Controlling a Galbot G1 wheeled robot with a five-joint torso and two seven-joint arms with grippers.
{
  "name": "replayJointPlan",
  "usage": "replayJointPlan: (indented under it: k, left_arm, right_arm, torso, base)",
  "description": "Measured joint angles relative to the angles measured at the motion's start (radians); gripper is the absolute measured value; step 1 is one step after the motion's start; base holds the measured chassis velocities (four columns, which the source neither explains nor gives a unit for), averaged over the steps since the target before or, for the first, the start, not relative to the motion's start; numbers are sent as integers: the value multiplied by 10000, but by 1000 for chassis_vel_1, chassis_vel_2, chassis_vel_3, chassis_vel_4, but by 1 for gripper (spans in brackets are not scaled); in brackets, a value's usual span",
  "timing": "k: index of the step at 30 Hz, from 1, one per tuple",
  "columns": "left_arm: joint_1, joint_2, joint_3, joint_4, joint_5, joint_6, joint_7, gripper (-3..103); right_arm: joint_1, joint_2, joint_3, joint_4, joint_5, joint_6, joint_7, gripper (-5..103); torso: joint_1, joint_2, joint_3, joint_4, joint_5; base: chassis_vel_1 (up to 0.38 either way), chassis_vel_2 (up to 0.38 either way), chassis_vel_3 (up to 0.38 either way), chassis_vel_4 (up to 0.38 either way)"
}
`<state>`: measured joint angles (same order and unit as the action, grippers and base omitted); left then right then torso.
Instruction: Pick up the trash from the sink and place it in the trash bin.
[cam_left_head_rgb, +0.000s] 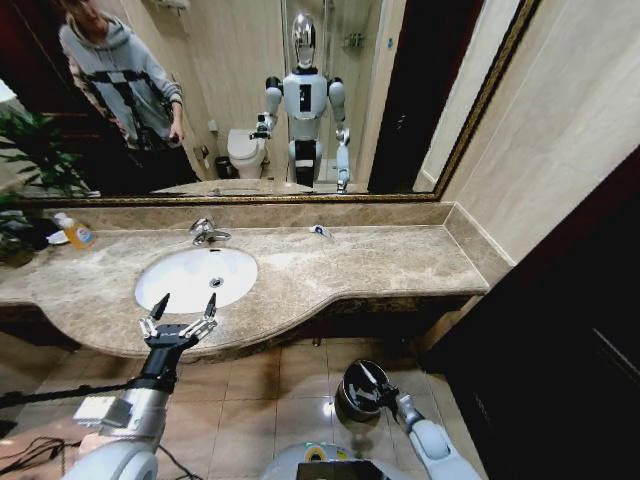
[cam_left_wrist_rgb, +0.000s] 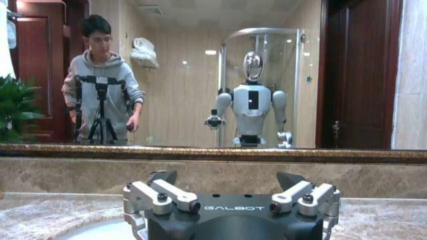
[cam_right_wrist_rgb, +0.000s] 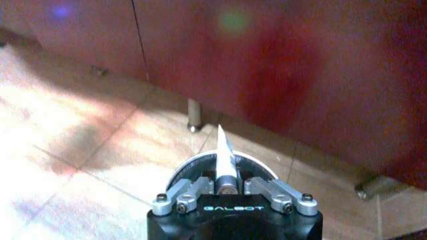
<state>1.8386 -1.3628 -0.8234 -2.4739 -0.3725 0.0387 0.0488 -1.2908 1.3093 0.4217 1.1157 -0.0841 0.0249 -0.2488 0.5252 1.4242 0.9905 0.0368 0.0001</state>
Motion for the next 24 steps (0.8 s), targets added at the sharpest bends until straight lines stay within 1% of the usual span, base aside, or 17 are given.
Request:
replayJointPlan:
  k: [2, 5, 6, 8, 9, 12, 14, 15, 17, 18, 20, 22, 24]
  left_arm:
    - [0, 0, 0, 0, 0, 0, 0, 100]
    - [0, 0, 0, 0, 0, 0, 0, 100]
    - [0, 0, 0, 0, 0, 0, 0, 100]
    - [0, -1, 0, 0, 0, 0, 0, 100]
    - [0, -1, 0, 0, 0, 0, 0, 100]
    - [0, 0, 0, 0, 0, 0, 0, 100]
    - [0, 0, 0, 0, 0, 0, 0, 100]
    - [0, 0, 0, 0, 0, 0, 0, 100]
    - [0, 0, 0, 1, 0, 0, 0, 100]
    - [0, 0, 0, 1, 0, 0, 0, 100]
    - [0, 0, 0, 0, 0, 0, 0, 100]
    - [0, 0, 0, 0, 0, 0, 0, 100]
    - [0, 0, 0, 0, 0, 0, 0, 100]
  right_arm:
    - [141, 5, -27, -268, -47, 27, -14, 18]
    - [594, 89, -53, -1281, -545, 267, -72, 18]
    - [594, 89, -53, -1281, -545, 267, -72, 18]
    - [1062, 264, -6, -2218, -931, 382, -110, 18]
    - [1062, 264, -6, -2218, -931, 382, -110, 18]
    - [1864, 575, 208, -3676, -1383, 656, 32, 18]
    - [2017, 627, 257, -3948, -1476, 704, 69, 18]
    - [2307, 713, 331, -4510, -1654, 783, 157, 18]
    - [2707, 802, 367, -5448, -1859, 902, 250, 18]
    - [2707, 802, 367, -5448, -1859, 902, 250, 18]
    - [3068, 859, 372, -6191, -1958, 1057, 304, 18]
    - [3132, 868, 372, -6321, -1963, 1091, 314, 18]
    - [3420, 901, 340, -6831, -1970, 1230, 380, 18]
  torso:
    - [0, 0, 0, 0, -1]
    - [0, 0, 0, 0, -1]
    - [0, 0, 0, 0, -1]
    - [-1, 0, 0, -1, -2]
    - [-1, 0, 0, -1, -2]
    - [-1, 0, 0, -1, 0]
    - [-1, 0, 0, 0, 0]
    - [-1, 0, -1, 3, 0]
    - [0, -1, 1, 0, -1]
    - [0, -1, 1, 0, -1]
    - [-1, -1, 0, -1, -1]
    - [-1, -1, 0, -1, 0]
    - [-1, -1, 0, 0, -1]
  base:
    - [0, 0, 0, 0]
    - [0, 0, 0, 0]
    - [0, 0, 0, 0]
    - [0, 0, 0, 0]
    - [0, 0, 0, 0]
    - [0, 0, 0, 0]
    - [0, 0, 0, 0]
    - [0, 0, 0, 0]
    - [0, 0, 0, 0]
    - [0, 0, 0, 0]
    - [0, 0, 0, 0]
    - [0, 0, 0, 0]
    - [0, 0, 0, 0]
